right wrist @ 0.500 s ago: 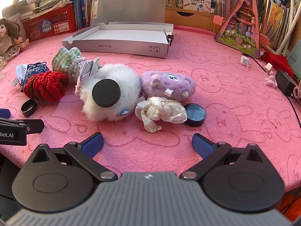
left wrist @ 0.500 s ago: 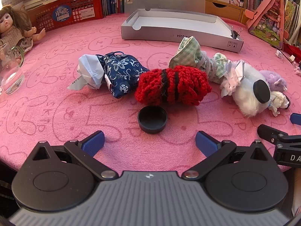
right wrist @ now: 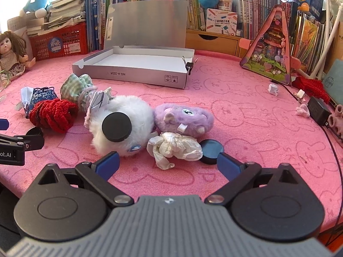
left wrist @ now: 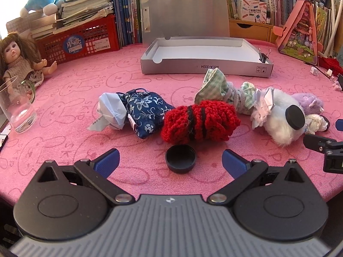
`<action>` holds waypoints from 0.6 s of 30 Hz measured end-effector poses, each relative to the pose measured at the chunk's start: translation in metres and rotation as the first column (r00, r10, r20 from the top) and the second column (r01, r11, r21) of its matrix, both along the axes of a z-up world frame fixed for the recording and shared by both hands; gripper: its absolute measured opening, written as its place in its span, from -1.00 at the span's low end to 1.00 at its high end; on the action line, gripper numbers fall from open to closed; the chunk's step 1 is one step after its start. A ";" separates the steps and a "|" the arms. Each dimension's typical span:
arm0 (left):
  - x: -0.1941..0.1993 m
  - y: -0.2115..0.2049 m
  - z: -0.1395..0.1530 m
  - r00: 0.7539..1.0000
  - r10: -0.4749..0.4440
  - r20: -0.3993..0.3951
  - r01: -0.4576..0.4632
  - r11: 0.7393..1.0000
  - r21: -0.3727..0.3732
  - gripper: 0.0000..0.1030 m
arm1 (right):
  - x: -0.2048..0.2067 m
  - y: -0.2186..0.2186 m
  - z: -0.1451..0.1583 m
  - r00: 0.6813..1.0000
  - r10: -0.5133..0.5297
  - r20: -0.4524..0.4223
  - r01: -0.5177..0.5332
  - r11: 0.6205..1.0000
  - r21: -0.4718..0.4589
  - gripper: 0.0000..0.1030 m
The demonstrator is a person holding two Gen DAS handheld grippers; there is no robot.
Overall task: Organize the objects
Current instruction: 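Close the right tool on the white tissue while the left tool grasps the black lid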
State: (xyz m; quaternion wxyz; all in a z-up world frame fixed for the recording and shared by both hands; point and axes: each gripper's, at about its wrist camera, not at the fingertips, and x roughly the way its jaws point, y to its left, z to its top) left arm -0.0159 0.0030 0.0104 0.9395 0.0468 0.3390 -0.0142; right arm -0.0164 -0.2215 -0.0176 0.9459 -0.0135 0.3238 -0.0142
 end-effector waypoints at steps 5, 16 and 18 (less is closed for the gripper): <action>-0.001 0.001 -0.001 0.999 -0.032 0.010 0.032 0.999 -0.008 0.68 | 0.003 -0.009 0.002 1.000 -0.013 0.014 0.013 1.000 0.009 0.72; 0.004 0.004 -0.008 0.999 -0.043 -0.018 0.042 0.998 -0.053 0.15 | 0.011 -0.008 -0.003 1.000 0.001 0.020 -0.001 1.000 0.000 0.32; 0.006 0.004 -0.011 0.999 -0.041 -0.023 0.040 0.998 -0.053 0.15 | 0.013 -0.007 -0.003 1.000 0.006 0.022 -0.006 1.000 0.003 0.32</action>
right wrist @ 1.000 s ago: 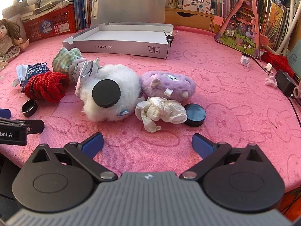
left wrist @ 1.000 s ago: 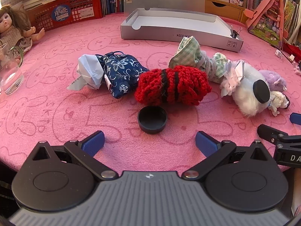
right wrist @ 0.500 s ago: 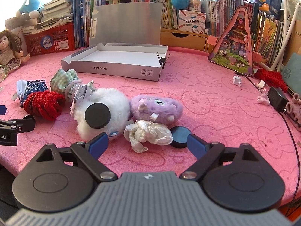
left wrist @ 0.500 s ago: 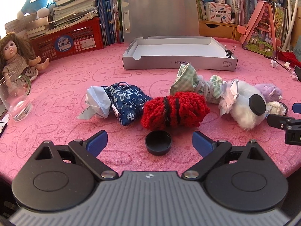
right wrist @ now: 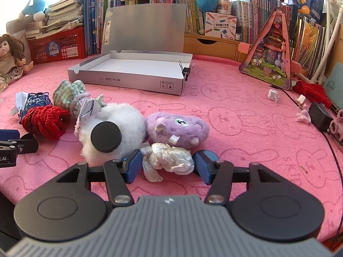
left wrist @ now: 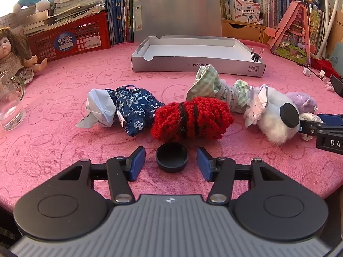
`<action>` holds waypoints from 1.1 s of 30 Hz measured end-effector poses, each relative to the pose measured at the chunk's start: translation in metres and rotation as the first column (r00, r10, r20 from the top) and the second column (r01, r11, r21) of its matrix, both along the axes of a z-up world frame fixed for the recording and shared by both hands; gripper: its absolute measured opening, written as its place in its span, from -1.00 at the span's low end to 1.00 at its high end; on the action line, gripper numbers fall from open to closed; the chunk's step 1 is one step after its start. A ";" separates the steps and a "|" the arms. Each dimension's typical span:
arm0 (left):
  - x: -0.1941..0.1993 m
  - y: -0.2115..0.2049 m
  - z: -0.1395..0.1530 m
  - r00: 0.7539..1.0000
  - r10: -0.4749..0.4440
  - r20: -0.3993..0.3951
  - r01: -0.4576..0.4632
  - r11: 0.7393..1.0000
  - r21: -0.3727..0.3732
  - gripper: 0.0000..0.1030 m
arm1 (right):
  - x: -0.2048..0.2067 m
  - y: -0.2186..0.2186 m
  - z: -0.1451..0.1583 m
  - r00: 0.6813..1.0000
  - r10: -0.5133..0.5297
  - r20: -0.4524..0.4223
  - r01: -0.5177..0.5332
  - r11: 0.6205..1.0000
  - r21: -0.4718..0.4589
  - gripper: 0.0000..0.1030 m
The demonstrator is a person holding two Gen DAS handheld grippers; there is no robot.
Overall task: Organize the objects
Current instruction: 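Close the right tool on the white tissue while the left tool grasps the black lid, then carry the tissue and black lid with both tools over the white box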
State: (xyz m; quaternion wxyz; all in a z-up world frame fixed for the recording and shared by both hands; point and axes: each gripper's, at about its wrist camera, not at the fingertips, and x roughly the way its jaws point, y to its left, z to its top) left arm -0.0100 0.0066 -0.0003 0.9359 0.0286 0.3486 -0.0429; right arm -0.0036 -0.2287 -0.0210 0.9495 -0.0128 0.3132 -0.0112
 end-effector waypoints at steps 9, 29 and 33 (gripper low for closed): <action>0.001 -0.001 -0.003 1.000 0.009 0.021 -0.009 1.000 -0.014 -0.13 | 0.004 0.004 0.000 1.000 0.013 0.009 -0.013 1.000 0.004 -0.01; -0.010 -0.005 0.023 0.996 -0.028 0.084 0.033 0.997 -0.068 -0.27 | -0.013 0.000 0.025 0.996 0.028 0.083 -0.033 0.998 0.056 -0.15; -0.012 -0.006 0.028 0.994 -0.031 0.100 0.038 0.997 -0.068 -0.27 | -0.014 0.000 0.029 0.995 0.025 0.092 -0.031 0.998 0.062 -0.15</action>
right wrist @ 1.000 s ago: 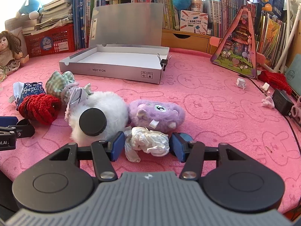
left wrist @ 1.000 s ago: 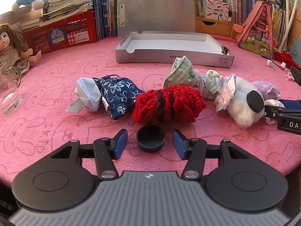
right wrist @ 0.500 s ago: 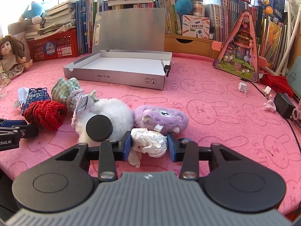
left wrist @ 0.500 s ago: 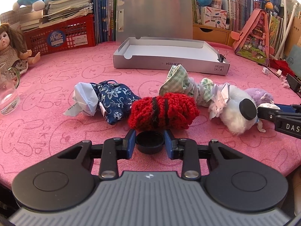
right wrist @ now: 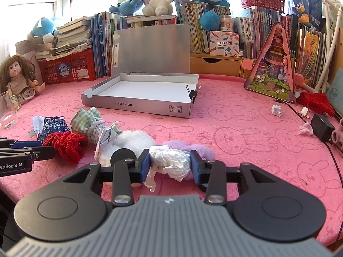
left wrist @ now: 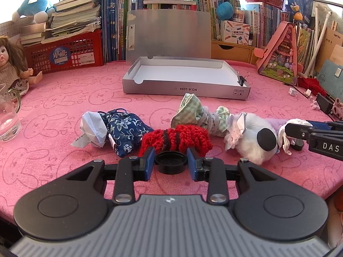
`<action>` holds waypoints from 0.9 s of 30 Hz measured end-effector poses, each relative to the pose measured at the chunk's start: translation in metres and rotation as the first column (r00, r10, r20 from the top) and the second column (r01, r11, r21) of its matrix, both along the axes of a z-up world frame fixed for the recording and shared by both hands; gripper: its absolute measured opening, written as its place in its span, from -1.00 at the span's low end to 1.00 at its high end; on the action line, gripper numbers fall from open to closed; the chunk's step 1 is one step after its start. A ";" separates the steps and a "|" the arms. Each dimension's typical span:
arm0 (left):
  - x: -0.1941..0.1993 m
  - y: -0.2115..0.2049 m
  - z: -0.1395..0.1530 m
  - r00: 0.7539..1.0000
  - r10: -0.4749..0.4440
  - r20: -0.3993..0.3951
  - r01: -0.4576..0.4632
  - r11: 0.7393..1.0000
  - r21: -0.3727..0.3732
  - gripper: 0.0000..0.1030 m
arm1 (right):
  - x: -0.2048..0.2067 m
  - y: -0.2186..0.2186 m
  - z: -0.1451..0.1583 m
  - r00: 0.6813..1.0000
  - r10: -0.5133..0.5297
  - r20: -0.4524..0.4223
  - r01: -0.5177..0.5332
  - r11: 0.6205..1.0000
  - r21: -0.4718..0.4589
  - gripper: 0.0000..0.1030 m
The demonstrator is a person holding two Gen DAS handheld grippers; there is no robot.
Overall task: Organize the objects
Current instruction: 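Carry the tissue and black lid with both tools over the white box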
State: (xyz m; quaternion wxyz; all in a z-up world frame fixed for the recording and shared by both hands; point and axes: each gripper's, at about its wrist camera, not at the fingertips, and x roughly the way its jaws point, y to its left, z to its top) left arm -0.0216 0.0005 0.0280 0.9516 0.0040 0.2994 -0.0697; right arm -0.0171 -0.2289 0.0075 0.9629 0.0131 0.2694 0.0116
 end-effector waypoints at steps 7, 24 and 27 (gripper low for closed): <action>0.002 0.002 0.011 1.000 -0.001 0.029 0.001 1.000 -0.008 -0.27 | 0.003 -0.003 0.004 1.000 -0.007 0.008 0.007 1.000 0.018 -0.15; 0.040 0.014 0.047 0.996 -0.001 0.091 0.007 0.998 -0.056 -0.27 | 0.026 -0.022 0.022 0.999 -0.050 0.021 0.048 0.996 0.073 -0.15; 0.051 0.016 0.054 0.994 0.005 0.108 0.001 0.998 -0.059 -0.27 | 0.033 -0.025 0.027 0.999 -0.045 0.020 0.043 0.995 0.089 -0.15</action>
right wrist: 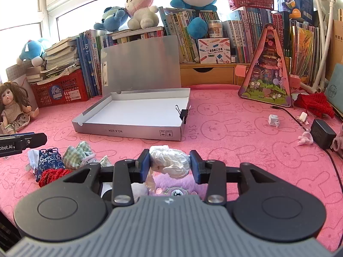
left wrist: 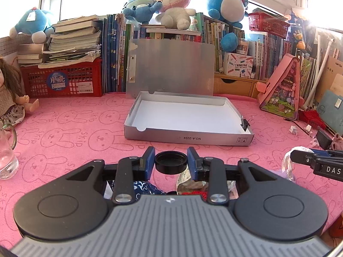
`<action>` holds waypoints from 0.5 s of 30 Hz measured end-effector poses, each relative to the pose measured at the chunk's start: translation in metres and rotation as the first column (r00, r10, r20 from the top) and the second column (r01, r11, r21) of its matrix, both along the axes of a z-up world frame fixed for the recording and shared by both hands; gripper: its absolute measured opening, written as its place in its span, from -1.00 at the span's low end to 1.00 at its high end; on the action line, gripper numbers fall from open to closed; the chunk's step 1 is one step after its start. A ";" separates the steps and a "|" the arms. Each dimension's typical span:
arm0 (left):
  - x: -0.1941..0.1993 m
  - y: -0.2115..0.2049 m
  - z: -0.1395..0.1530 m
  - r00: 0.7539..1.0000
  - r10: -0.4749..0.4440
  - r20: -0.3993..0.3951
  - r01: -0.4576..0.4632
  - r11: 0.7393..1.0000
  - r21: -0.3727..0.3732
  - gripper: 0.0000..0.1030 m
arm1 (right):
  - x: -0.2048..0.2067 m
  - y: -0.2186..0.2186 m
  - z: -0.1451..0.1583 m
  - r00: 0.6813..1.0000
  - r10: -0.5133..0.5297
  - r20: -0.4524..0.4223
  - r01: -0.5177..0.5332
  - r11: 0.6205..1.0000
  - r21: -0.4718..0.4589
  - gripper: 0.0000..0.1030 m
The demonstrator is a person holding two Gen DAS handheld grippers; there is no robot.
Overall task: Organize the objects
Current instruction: 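Carry the tissue and black lid with both tools over the white box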
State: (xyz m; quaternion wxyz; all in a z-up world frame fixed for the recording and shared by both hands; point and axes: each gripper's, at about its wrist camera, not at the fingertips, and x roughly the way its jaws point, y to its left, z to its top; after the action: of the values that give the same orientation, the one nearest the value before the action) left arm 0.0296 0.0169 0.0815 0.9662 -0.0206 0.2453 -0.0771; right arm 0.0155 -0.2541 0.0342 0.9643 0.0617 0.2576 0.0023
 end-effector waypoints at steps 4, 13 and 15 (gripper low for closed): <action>0.018 0.002 0.004 1.000 -0.007 0.009 0.007 1.000 -0.007 -0.27 | 0.012 -0.005 0.005 0.999 0.029 -0.014 -0.029 0.999 0.025 -0.16; 0.064 0.003 0.011 1.000 0.008 0.028 -0.008 1.000 -0.022 -0.27 | 0.048 -0.015 0.013 0.998 0.050 -0.039 -0.048 0.998 0.051 -0.15; 0.076 0.005 0.013 1.000 0.015 0.022 -0.015 0.999 -0.035 -0.27 | 0.056 -0.016 0.015 0.998 0.050 -0.040 -0.048 0.998 0.048 -0.15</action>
State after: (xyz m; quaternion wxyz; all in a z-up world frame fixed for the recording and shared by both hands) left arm 0.1059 0.0216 0.0948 0.9689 -0.0383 0.2327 -0.0744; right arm 0.0713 -0.2702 0.0491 0.9567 0.0781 0.2787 0.0306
